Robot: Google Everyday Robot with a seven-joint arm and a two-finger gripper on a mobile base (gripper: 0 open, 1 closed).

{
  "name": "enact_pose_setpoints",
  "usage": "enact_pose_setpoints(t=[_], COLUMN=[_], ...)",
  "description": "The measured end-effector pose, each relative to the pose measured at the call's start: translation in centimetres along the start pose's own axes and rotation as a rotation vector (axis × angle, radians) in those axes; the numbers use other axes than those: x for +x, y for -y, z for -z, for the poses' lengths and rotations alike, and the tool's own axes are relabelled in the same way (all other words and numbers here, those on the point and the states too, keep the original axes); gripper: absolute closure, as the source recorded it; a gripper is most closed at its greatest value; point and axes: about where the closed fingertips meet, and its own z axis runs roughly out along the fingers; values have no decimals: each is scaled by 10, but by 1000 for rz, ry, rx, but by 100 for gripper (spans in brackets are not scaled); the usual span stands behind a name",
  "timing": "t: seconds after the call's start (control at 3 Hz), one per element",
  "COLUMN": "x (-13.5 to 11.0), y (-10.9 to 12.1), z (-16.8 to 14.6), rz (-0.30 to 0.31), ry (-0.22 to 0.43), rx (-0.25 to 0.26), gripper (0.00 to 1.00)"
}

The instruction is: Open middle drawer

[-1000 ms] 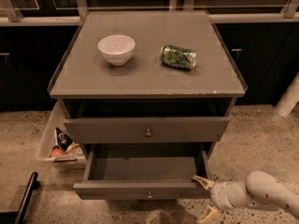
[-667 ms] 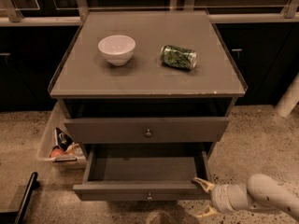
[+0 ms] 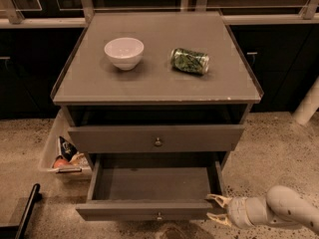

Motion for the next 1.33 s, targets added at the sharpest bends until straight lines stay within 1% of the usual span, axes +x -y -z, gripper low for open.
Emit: enact_pose_setpoints(t=[0.33, 0.67, 1.0, 1.33], x=[-4, -7, -7, -7], y=[1, 3, 3, 3], z=[4, 7, 7, 7], rz=[0, 0, 0, 0], ry=[0, 0, 0, 0], rx=[0, 0, 0, 0], gripper=[100, 100, 81, 58])
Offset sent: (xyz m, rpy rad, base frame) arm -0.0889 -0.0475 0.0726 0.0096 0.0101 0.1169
